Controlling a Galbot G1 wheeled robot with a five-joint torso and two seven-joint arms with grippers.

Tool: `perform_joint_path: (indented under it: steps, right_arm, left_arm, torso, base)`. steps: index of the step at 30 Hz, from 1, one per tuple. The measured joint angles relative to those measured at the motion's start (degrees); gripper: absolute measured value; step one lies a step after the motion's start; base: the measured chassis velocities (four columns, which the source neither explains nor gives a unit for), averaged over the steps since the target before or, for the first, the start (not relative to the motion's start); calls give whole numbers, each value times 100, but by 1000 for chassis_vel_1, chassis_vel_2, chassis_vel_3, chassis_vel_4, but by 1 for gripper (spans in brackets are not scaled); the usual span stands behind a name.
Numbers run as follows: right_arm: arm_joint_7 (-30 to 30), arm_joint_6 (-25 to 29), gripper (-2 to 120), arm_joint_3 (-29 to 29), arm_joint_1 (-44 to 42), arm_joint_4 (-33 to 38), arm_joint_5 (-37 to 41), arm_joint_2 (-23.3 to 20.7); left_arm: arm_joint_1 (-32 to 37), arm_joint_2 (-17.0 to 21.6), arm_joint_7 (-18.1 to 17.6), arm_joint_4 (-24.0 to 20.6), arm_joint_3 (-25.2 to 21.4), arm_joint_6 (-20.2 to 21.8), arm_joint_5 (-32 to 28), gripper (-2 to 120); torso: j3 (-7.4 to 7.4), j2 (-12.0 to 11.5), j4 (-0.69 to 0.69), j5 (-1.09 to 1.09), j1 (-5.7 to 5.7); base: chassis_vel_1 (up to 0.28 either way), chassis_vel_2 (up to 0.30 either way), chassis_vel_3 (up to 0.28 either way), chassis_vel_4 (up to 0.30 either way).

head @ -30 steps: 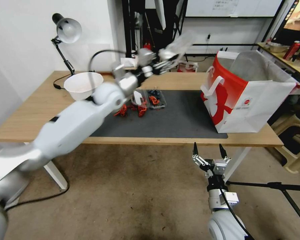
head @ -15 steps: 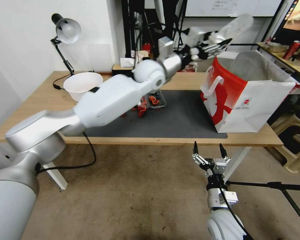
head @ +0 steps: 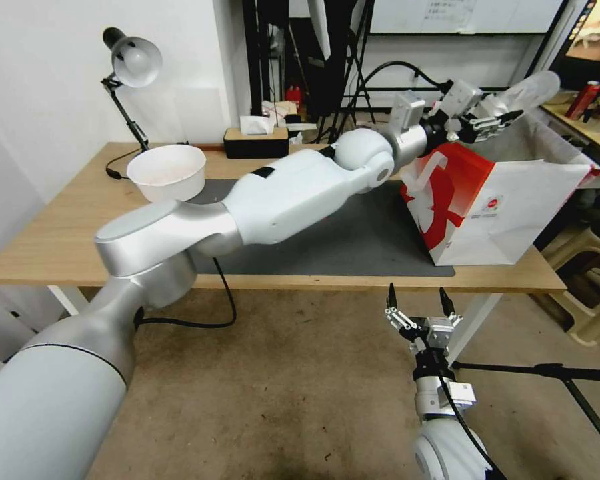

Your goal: Pick up the trash from the table and place it into the takeout bag.

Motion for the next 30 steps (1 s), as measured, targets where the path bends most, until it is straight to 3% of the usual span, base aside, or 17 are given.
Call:
perform_joint_path:
  steps: [5,7,12,19,30]
  right_arm:
    - [3,7,100,0,-1,-11,2,2]
    - [3,9,100,-2,0,-12,3,3]
    - [3,9,100,-4,-8,-9,3,2]
    - [16,9,100,17,-41,45,4,-8]
    - [34,10,100,86,-102,96,9,-19]
  left_arm:
    - [57,-15,-14,15,-14,-3,24,71]
    - [84,-4,-47,3,-35,-5,33,82]
    - [94,3,-156,-66,-158,-5,37,97]
    - [158,96,-405,-288,-495,-5,-5,100]
    - [725,1044,-873,-1128,-1126,33,-146,100]
  torso:
    - [0,0,0,0,0]
    - [0,0,0,0,0]
    - [0,0,0,0,0]
    - [0,0,-1,0,0]
    - [0,0,0,-2,0]
  base:
    - [0,0,0,0]
    - [0,0,0,0]
    - [0,0,0,0]
    - [0,0,0,0]
    - [0,0,0,0]
